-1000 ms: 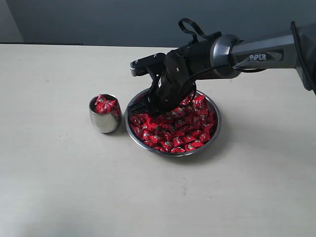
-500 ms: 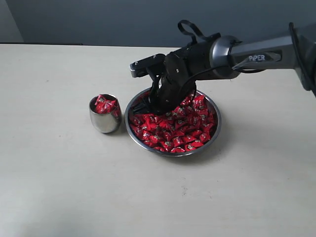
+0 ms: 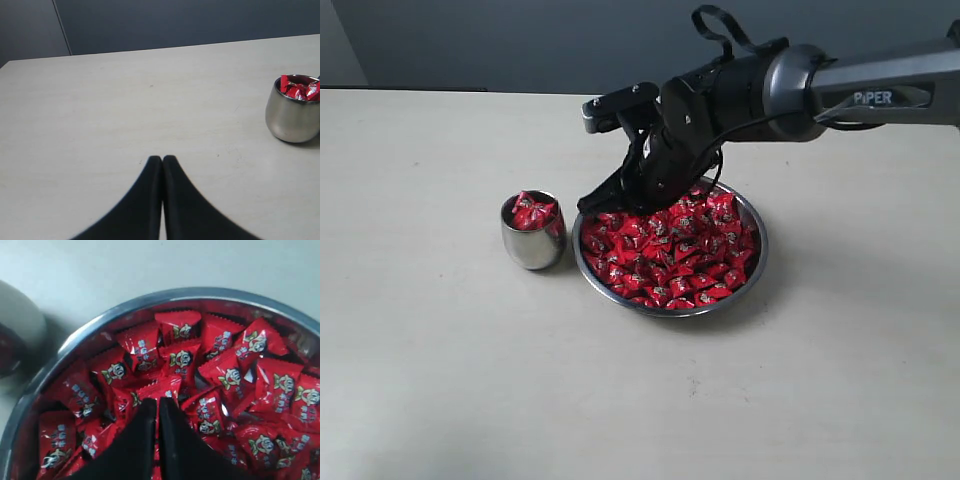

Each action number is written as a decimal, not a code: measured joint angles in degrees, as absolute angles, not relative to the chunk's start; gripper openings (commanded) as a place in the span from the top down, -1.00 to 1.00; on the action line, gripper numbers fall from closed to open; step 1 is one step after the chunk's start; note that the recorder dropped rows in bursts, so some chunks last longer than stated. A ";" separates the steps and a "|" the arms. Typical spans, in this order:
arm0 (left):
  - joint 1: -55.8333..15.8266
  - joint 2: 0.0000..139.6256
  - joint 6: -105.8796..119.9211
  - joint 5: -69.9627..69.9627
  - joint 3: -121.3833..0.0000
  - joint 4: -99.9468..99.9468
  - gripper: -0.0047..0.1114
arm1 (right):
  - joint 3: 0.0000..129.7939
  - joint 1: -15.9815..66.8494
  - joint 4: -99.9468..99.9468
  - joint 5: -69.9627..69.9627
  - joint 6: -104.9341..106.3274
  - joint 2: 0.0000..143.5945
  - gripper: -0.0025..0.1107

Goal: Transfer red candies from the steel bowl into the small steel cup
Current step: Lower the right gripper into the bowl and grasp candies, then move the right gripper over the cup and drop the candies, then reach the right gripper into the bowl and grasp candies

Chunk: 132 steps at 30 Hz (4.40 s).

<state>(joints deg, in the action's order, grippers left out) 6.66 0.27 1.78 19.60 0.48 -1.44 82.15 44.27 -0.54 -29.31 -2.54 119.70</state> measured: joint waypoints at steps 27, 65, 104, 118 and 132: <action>6.66 0.27 1.78 19.60 0.48 -1.44 0.91 | 82.15 44.27 -0.54 -29.21 -2.46 115.27 0.97; 6.66 0.27 1.78 19.60 0.48 -1.44 0.91 | 95.46 55.43 -2.93 -29.34 1.74 124.97 0.87; 6.66 0.27 1.78 19.60 0.48 -1.44 0.91 | 76.41 40.26 11.27 -30.75 -12.18 110.81 0.34; 6.66 0.27 1.78 19.60 0.48 -1.44 0.91 | 76.53 39.11 -12.70 -27.95 10.51 117.24 0.34; 6.66 0.27 1.78 19.60 0.48 -1.44 0.91 | 82.89 39.11 -12.73 -28.39 12.03 125.86 0.89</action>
